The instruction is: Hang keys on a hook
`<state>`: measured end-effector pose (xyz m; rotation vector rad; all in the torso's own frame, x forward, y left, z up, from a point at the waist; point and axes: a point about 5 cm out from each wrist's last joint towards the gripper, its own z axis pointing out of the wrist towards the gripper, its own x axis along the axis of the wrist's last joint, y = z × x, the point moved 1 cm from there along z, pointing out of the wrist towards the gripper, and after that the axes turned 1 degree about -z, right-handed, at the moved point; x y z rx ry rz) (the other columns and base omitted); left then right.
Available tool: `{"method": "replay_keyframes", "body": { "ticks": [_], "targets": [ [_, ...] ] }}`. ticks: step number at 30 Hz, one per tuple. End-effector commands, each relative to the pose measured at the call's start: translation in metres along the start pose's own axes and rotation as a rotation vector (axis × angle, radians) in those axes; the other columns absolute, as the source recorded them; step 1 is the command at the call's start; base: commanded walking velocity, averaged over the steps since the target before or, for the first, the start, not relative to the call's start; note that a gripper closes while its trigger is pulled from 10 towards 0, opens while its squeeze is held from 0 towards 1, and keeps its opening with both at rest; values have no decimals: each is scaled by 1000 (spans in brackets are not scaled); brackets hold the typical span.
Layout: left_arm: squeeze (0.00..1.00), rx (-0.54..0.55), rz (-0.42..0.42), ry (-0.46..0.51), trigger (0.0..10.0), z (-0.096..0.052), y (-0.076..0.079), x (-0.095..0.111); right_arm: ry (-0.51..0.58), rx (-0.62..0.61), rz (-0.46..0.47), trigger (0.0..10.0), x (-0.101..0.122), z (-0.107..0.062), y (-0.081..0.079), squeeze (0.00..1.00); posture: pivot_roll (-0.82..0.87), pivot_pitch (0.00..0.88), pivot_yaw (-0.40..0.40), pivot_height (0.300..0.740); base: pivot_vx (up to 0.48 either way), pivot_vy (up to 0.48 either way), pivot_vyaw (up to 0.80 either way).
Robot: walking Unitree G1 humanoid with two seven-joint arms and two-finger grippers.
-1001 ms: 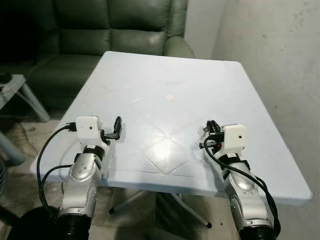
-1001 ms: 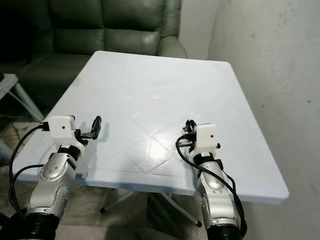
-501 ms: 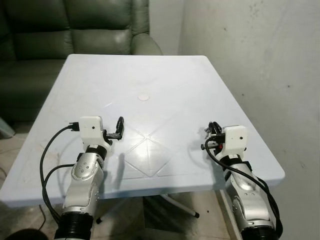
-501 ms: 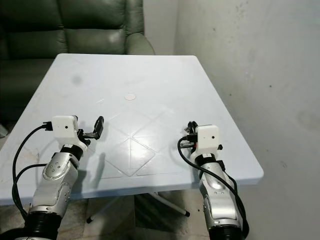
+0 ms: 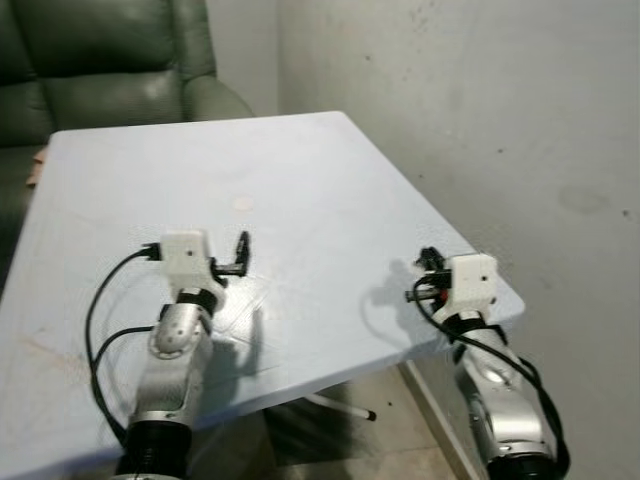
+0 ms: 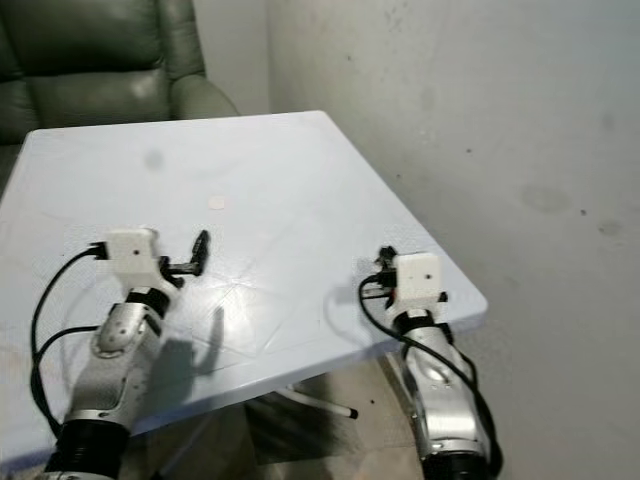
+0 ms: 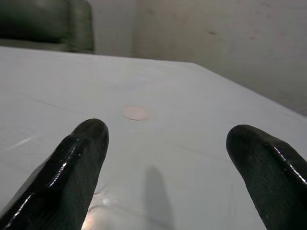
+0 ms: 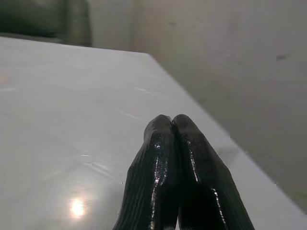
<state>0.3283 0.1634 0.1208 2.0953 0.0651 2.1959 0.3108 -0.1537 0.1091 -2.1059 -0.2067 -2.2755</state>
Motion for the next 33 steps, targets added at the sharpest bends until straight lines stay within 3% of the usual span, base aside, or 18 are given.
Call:
{"method": "replay_keyframes", "body": {
  "ticks": [1, 33],
  "targets": [
    [0, 20, 0, -7, 10000, 1, -4, 0, 3, 8, 2, 10000, 2, 2, -4, 0, 22, 0, -24, 740, 0, 0, -788],
    [0, 40, 8, -3, 10000, 5, -6, 4, -5, -18, 0, 10000, 3, 4, 0, 0, 15, 0, -20, 740, 0, 0, -784]
  ]
}}
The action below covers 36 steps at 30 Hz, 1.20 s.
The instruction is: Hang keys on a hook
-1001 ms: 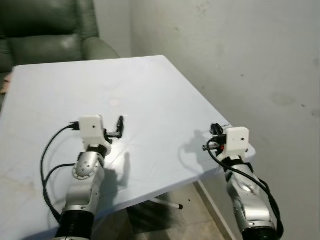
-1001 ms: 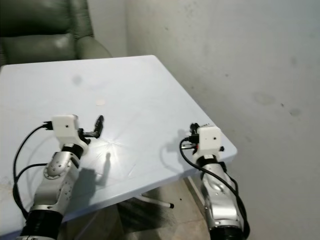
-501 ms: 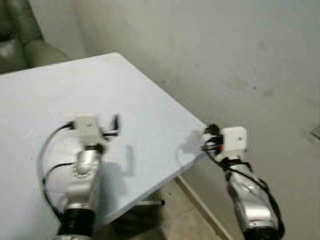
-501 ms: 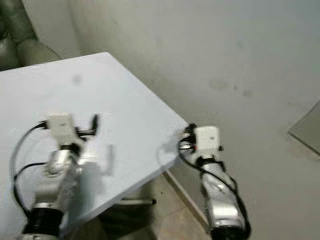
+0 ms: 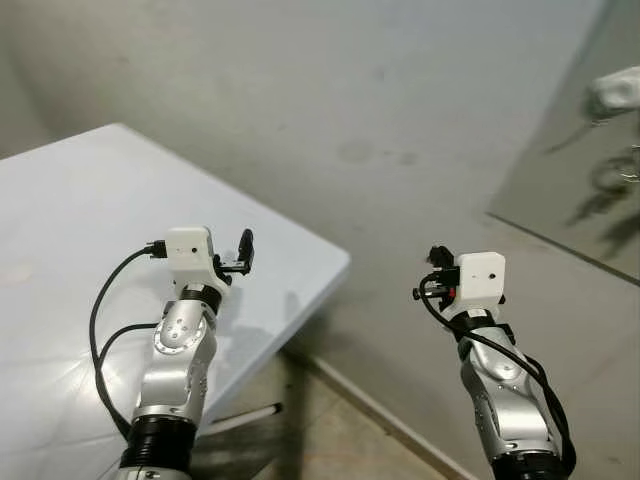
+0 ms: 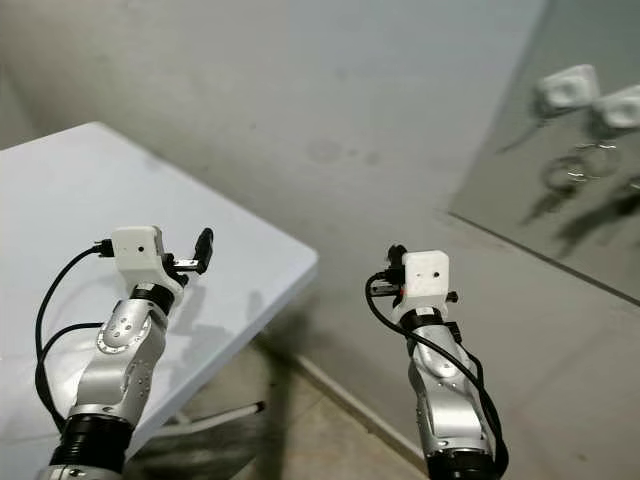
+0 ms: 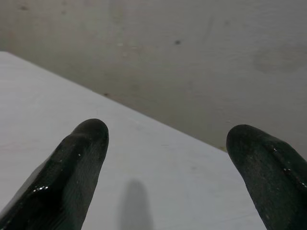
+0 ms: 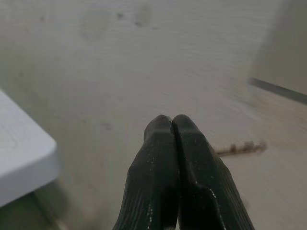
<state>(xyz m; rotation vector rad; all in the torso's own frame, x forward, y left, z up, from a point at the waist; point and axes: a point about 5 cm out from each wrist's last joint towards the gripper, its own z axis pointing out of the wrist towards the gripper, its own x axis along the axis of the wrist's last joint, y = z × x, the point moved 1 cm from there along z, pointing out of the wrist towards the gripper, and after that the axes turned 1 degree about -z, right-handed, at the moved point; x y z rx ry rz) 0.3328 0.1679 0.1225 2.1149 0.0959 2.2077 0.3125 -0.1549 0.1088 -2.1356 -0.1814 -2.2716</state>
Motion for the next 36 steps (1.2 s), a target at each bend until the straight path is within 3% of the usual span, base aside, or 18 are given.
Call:
{"method": "replay_keyframes", "body": {
  "ticks": [1, 16, 31, 36],
  "targets": [
    [0, 9, 5, -1, 10000, 1, -1, 2, 11, 5, -1, 10000, 4, 2, -2, 0, 15, 0, -20, 740, 0, 0, -781],
    [0, 13, 6, -12, 10000, -2, 0, -1, -4, 8, -2, 10000, 1, -2, -1, 0, 15, 0, -23, 740, 0, 0, -780],
    [0, -27, 26, -14, 10000, -4, 8, -3, -31, 18, 1, 10000, -2, -1, -4, 0, 19, 0, -27, 740, 0, 0, -543],
    [0, -32, -44, -10, 10000, -4, 8, -2, -35, 22, -1, 10000, -2, -1, -4, 0, 17, 0, -26, 740, 0, 0, -720]
  ]
}}
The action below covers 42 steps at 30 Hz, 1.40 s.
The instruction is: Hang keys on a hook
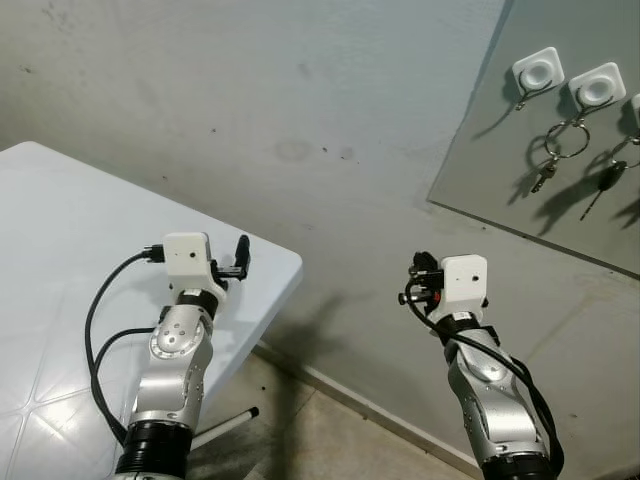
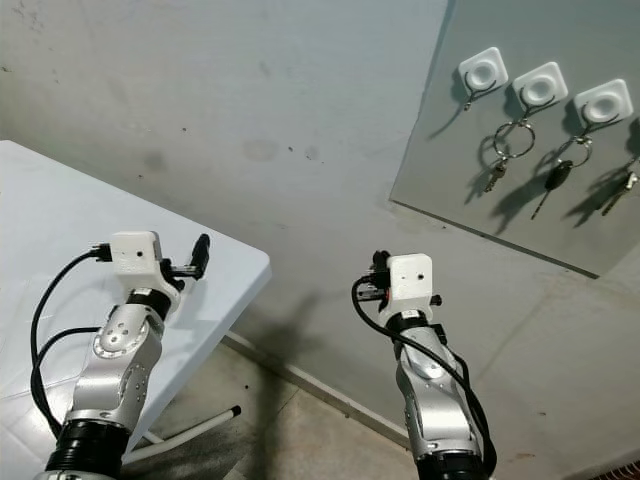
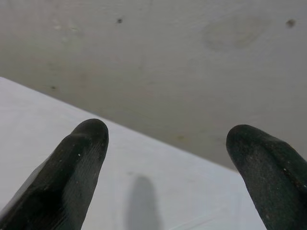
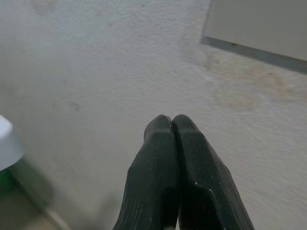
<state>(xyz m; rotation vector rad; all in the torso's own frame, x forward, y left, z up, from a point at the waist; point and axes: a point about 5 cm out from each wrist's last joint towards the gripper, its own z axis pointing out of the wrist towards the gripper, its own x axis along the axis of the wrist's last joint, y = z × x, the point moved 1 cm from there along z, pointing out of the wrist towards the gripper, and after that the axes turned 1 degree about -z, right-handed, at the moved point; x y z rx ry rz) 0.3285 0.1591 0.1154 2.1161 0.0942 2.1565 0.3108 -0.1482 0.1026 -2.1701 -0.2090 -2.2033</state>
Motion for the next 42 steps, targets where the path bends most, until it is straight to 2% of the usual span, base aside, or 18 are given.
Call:
{"method": "replay_keyframes", "body": {
  "ticks": [1, 7, 10, 13, 18, 21, 23, 31, 33, 38, 40, 42],
  "targets": [
    [0, -13, -13, 16, 10000, 0, 0, 6, 10, -10, -7, 10000, 3, 0, 3, 0, 17, 0, -26, 740, 0, 255, -725],
    [0, -5, 2, 15, 10000, -1, -1, 5, 7, -11, -6, 10000, 3, -1, 3, 0, 17, 0, -26, 740, 0, 437, -725],
    [0, 8, 28, 4, 10000, -1, -2, 4, 4, -13, -7, 10000, 3, -1, 3, 0, 19, 0, -27, 740, 0, 0, -721],
    [0, 8, 14, -3, 10000, -1, -1, 4, 4, -14, -8, 10000, 3, -2, 4, 0, 19, 0, -27, 740, 0, 0, -704],
    [0, 9, 41, -8, 10000, -1, -1, 4, 13, -18, -4, 10000, 4, -2, 4, 0, 22, 0, -25, 740, 0, 0, 0],
    [0, -16, 94, -5, 10000, -1, 2, 5, 14, -18, -6, 10000, 3, -2, 3, 0, 23, 0, -24, 740, 0, 0, 0],
    [0, -20, 76, -4, 10000, -1, 3, 5, 16, -15, -5, 10000, 3, -3, 2, 0, 23, 0, -24, 740, 0, 0, 0],
    [0, -39, 120, -14, 10000, 0, 4, 6, 22, -23, -1, 10000, 4, -3, 2, 0, 16, 0, -17, 740, 0, 0, 0],
    [0, -36, 85, -19, 10000, 0, 3, 5, 23, -24, -1, 10000, 4, -3, 2, 0, 15, 0, -16, 740, 0, -146, 0],
    [0, -38, 95, -21, 10000, 0, 3, 5, 25, -27, -1, 10000, 4, -3, 2, 0, 17, 0, -15, 740, 0, -464, 0],
    [0, -19, 46, -40, 10000, 0, 2, 3, 24, -28, 0, 10000, 4, -3, 2, 0, 17, 0, -14, 740, 0, 0, 0],
    [0, -16, 49, -54, 10000, 1, 2, 2, 24, -28, 1, 10000, 4, -3, 1, 0, 16, 0, -12, 740, 0, 0, 0]
  ]
}}
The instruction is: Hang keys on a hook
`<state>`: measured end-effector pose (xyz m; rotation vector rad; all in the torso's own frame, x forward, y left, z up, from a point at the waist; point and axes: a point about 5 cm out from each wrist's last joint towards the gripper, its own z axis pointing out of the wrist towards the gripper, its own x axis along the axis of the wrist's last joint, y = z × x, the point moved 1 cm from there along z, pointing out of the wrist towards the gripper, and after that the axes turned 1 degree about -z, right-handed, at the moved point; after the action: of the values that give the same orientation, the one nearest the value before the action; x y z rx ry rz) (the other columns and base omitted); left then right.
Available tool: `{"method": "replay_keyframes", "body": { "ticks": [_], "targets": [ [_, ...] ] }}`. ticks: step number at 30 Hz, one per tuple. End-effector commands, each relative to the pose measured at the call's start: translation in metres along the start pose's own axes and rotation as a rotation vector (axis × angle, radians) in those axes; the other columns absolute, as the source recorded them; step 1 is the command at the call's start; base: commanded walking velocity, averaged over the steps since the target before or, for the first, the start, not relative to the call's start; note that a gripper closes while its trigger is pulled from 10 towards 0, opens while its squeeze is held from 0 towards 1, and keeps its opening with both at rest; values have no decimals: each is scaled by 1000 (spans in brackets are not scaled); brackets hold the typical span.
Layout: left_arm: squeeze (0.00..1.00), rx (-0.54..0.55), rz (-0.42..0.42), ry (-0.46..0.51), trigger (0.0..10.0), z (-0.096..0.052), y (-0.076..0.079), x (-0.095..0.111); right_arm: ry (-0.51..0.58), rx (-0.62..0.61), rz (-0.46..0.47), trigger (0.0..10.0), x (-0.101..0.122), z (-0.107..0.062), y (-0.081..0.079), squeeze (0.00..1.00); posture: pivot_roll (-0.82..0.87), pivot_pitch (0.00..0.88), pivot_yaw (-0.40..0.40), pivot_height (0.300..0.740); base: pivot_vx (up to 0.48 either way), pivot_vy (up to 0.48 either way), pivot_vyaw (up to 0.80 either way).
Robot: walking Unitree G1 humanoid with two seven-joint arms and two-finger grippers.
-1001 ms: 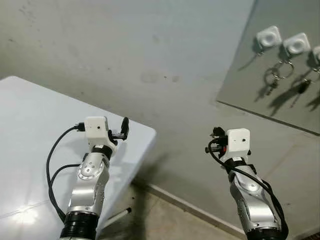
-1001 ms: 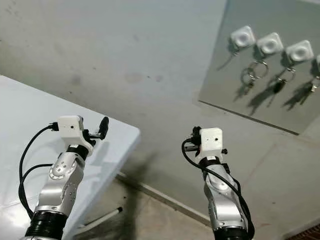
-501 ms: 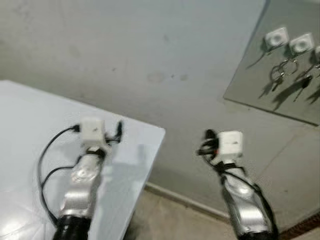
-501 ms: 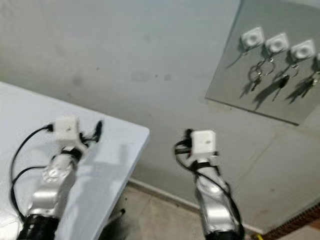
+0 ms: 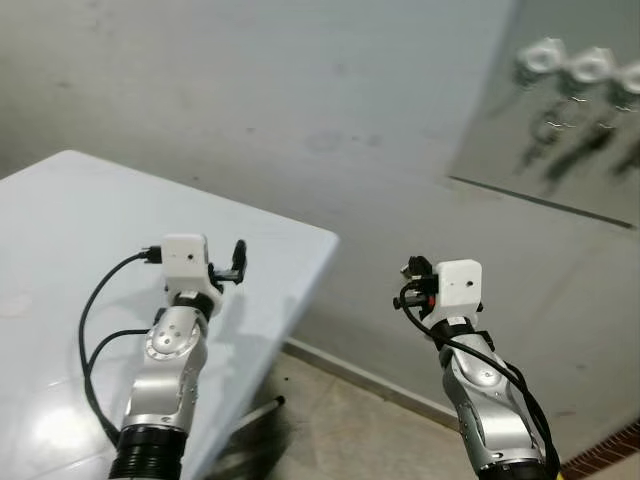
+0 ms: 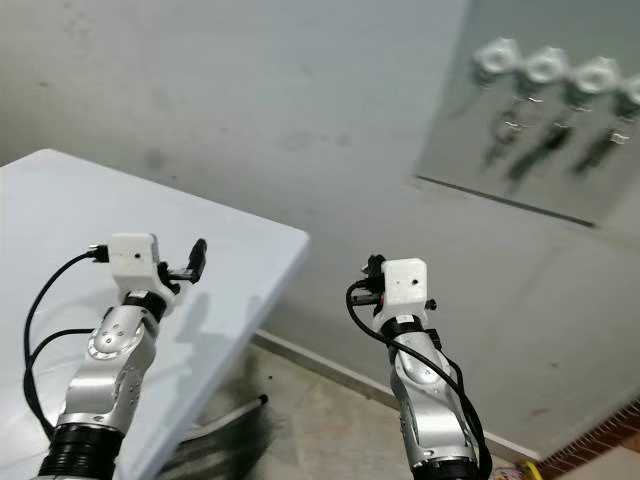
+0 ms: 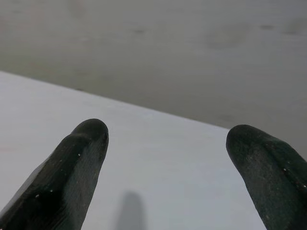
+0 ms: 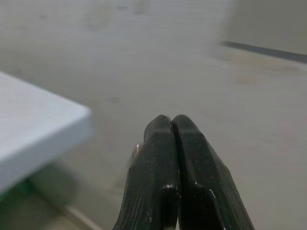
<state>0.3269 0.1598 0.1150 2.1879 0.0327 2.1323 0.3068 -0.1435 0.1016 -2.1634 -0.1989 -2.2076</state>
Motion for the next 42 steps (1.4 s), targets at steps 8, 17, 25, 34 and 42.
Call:
{"method": "replay_keyframes", "body": {
  "ticks": [8, 17, 25, 34, 42],
  "targets": [
    [0, -14, -53, -26, 10000, 4, 7, 2, 16, -25, -4, 10000, 3, -2, 6, 0, 13, 0, -10, 740, 255, 0, 0],
    [0, -19, -67, -29, 10000, 4, 9, 3, 13, -32, -5, 10000, 2, -5, 7, 0, 2, 0, -4, 740, 0, 0, 0],
    [0, -18, -71, -44, 10000, 2, 9, 1, 0, -44, -3, 10000, 0, -8, 8, 0, -2, 0, -5, 740, 0, 0, 0],
    [0, -22, -46, -49, 10000, 1, 8, 0, -1, -43, -3, 10000, 0, -8, 7, 0, 0, 0, -7, 740, 0, 0, 0],
    [0, -133, 49, -26, 10000, -1, 21, 5, 7, -37, 0, 10000, 2, -8, 5, 0, 7, 0, -4, 740, 0, 0, 0]
  ]
}}
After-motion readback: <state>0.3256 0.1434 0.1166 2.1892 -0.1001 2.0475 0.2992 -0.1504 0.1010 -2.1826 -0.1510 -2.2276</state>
